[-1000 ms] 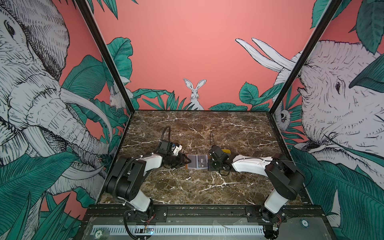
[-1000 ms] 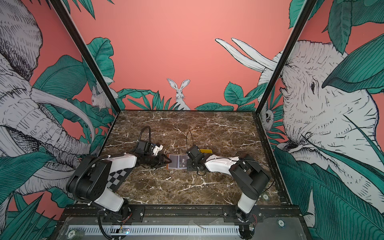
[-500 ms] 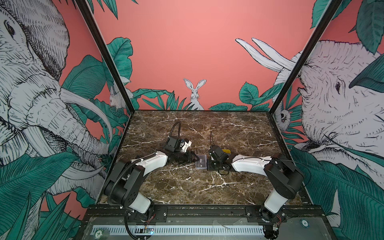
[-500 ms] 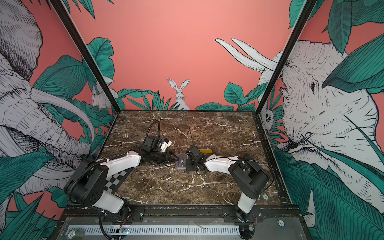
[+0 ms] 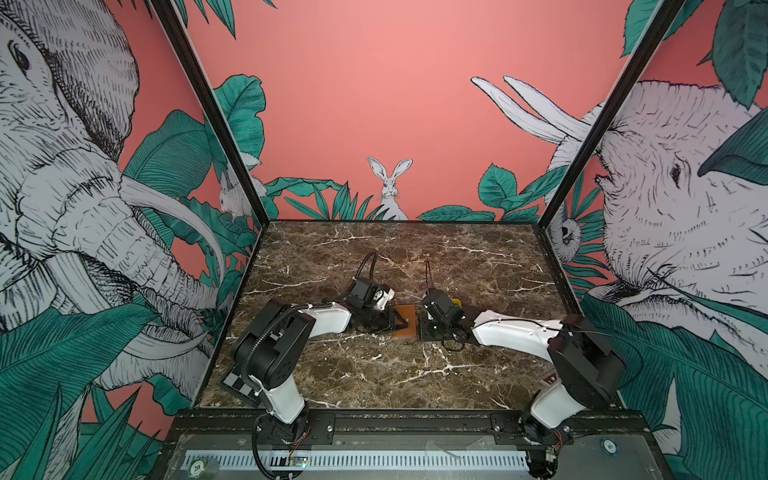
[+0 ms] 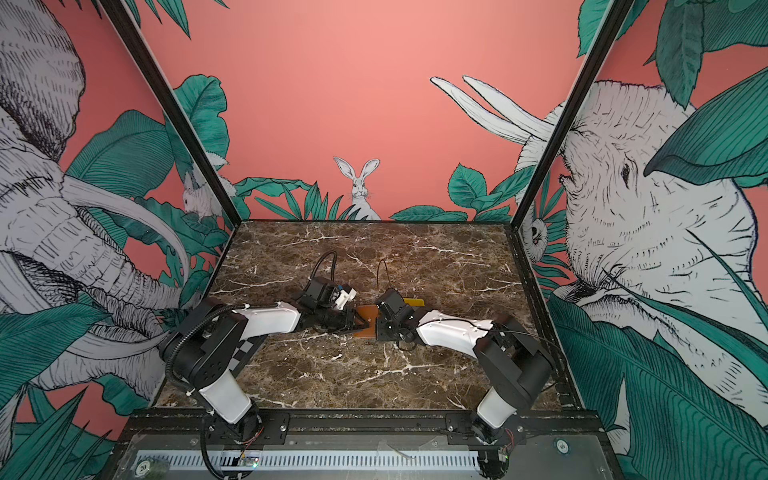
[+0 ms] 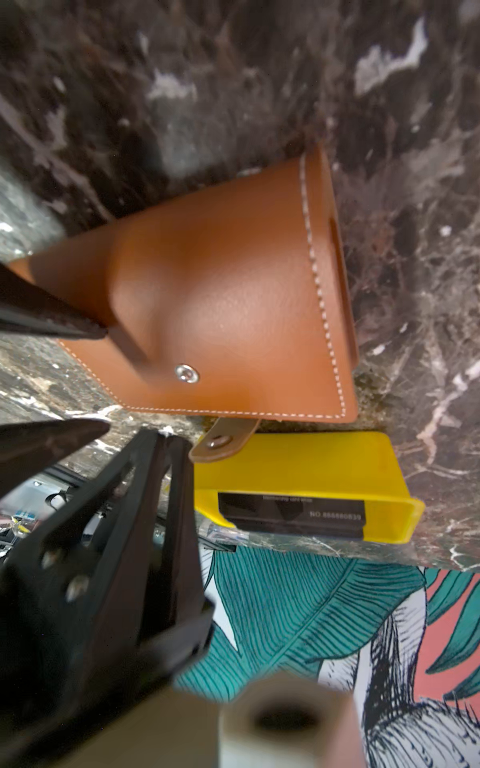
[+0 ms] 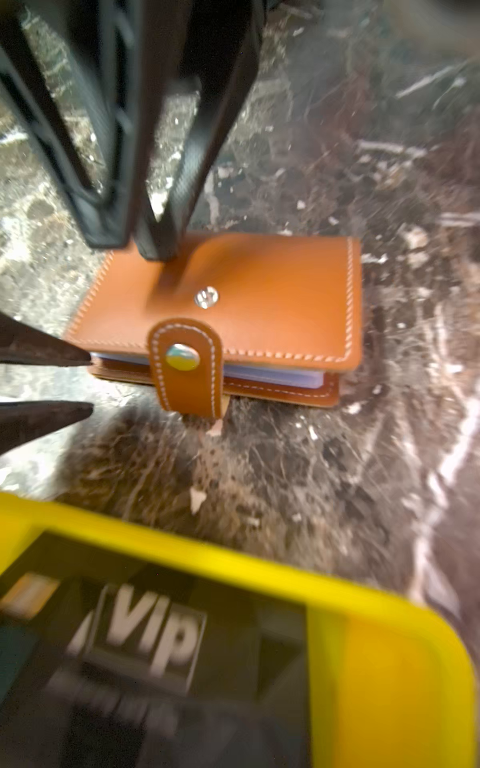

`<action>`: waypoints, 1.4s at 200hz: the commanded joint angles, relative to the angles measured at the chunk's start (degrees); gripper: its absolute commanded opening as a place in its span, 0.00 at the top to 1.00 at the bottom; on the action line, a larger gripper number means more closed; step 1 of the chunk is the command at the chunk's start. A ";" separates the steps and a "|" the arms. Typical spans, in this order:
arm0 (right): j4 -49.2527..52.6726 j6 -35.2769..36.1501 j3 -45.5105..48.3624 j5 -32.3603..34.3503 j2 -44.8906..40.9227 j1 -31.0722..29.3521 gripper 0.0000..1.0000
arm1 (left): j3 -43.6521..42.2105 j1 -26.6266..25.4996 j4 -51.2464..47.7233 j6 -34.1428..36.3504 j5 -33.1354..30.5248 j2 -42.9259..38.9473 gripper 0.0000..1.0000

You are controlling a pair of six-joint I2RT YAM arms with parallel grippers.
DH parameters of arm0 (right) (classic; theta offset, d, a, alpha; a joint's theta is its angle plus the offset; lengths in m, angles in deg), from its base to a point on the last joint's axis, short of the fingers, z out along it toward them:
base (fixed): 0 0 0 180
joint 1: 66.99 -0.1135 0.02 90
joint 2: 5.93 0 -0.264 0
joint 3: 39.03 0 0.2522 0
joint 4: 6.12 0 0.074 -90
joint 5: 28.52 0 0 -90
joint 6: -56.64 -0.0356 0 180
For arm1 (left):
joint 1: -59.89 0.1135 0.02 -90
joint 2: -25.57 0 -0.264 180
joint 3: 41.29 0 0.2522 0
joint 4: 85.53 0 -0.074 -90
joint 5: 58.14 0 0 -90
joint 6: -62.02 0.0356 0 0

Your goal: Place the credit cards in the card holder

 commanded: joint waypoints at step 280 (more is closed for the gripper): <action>3.32 -0.54 -4.55 -1.49 9.19 0.36 0.85 | 8.96 -0.94 -19.52 9.45 -15.10 -2.15 0.83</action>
